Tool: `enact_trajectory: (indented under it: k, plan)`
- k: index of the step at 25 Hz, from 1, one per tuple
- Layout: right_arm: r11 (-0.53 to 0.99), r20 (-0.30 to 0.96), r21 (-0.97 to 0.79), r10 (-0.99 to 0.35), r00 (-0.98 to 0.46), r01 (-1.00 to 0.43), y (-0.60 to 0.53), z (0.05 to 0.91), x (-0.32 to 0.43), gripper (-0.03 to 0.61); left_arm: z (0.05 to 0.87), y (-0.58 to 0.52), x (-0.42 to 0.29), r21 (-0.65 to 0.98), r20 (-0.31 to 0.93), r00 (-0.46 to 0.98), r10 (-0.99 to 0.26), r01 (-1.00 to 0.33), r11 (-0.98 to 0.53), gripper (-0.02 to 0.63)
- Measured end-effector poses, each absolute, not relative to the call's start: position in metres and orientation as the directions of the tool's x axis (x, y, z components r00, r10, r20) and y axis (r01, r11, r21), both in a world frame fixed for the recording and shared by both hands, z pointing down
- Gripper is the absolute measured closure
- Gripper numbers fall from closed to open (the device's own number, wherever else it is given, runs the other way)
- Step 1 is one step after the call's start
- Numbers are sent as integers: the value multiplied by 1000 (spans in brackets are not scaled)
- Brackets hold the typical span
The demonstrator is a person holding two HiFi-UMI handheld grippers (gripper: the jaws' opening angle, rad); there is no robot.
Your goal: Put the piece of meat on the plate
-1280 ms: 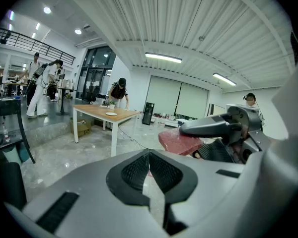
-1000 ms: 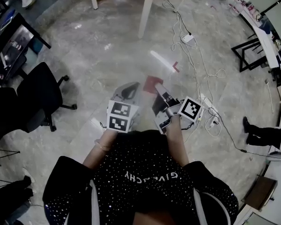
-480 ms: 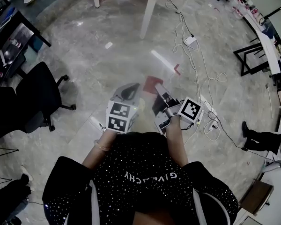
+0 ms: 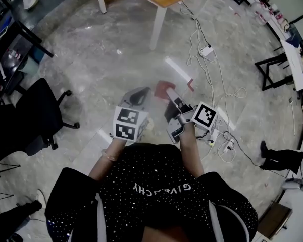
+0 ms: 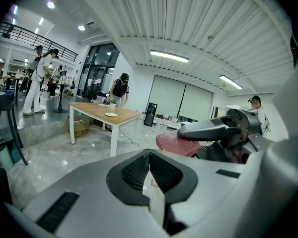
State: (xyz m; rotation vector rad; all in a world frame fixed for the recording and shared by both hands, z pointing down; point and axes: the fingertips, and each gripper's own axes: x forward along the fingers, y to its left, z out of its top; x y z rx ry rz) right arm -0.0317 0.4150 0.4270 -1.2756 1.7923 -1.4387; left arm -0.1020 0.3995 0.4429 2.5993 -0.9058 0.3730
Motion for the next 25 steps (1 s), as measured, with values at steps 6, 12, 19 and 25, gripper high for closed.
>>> enact_trajectory:
  k: [6, 12, 19, 25]
  plan:
    - [12, 143, -946, -882, -449, -324, 361, 422, 3, 479, 439, 347, -69, 239, 364, 741, -565, -660, -712, 603]
    - [28, 142, -941, -872, -468, -338, 326, 424, 31, 479, 445, 314, -41, 243, 361, 728, -583, -677, -695, 603]
    - [34, 150, -935, -865, -479, -354, 311, 432, 48, 479, 449, 304, -25, 234, 357, 715, -601, -691, -684, 603]
    - [40, 128, -945, -866, -483, -324, 316, 434, 47, 479, 452, 308, -30, 224, 362, 699, -616, -707, -671, 603]
